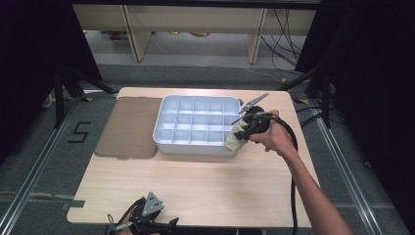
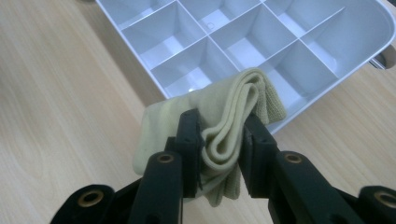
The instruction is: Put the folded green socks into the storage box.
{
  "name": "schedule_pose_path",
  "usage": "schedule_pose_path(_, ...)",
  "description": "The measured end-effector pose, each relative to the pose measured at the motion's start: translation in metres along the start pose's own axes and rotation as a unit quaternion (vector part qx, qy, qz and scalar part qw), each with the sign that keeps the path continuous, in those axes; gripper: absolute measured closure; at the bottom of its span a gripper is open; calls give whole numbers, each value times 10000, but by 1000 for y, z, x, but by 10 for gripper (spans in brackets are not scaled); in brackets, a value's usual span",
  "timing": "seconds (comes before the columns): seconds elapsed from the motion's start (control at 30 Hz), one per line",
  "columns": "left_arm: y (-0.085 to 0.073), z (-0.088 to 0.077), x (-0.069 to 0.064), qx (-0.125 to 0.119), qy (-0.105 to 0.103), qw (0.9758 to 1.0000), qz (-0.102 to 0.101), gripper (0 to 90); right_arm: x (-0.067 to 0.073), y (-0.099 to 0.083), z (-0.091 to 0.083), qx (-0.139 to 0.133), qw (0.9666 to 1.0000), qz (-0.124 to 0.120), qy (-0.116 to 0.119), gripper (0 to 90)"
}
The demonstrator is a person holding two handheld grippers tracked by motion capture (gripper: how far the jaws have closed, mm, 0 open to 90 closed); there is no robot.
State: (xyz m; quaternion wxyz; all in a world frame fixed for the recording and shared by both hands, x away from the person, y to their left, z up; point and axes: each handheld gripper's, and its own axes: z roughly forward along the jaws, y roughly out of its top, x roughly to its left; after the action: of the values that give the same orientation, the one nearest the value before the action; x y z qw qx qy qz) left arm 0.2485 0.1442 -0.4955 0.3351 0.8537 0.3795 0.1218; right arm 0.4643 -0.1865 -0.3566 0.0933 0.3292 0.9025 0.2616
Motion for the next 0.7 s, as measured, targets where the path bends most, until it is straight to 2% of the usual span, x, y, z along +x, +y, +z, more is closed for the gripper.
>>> schedule_pose_path(0.03, 0, 0, -1, -3, 13, 10000, -55, 228, -2, 1, 0, -21, 10000, -17, -13, 723)
schedule_pose_path(0.07, 0, 0, -1, 2, 9, 10000, -55, 228, -2, 2, 0, 44, 10000, 73, -24, 724)
schedule_pose_path(0.17, 0, 1, -2, -25, -35, 9999, -114, 227, -6, 6, 3, 46, 10000, -14, -67, 724)
schedule_pose_path(0.2, 0, 1, -2, -16, -26, 9999, -109, 228, -7, 7, 4, 71, 9999, 19, -86, 724)
schedule_pose_path(0.23, 0, 1, -2, -24, -36, 9999, -133, 227, -7, 8, 5, 141, 9998, 150, -50, 723)
schedule_pose_path(0.3, 0, 0, -2, 21, -36, 10000, -37, 227, -11, 11, 7, 118, 9999, 19, -124, 724)
schedule_pose_path(0.33, 0, 0, -2, 0, -21, 10000, -13, 228, -12, 12, 8, 153, 9997, 101, -133, 723)
schedule_pose_path(0.47, 0, 0, -2, 19, -55, 10000, -70, 227, -19, 17, 12, 218, 9994, 57, -257, 723)
schedule_pose_path(0.5, 0, 0, -2, 8, -59, 9999, -84, 228, -18, 18, 12, 378, 9985, 286, -273, 723)
schedule_pose_path(0.57, 0, 1, -3, -30, -30, 9999, -112, 228, -22, 20, 15, 294, 9989, 166, -323, 723)
schedule_pose_path(0.6, 0, 2, -4, -114, -5, 9997, -235, 228, -24, 20, 16, 299, 9989, 130, -331, 723)
schedule_pose_path(0.63, 0, 0, -3, -15, -50, 9999, -92, 227, -24, 21, 17, 361, 9986, 180, -339, 723)
schedule_pose_path(0.7, 0, 1, -3, -43, -54, 10000, -36, 228, -26, 22, 19, 339, 9986, 143, -377, 723)
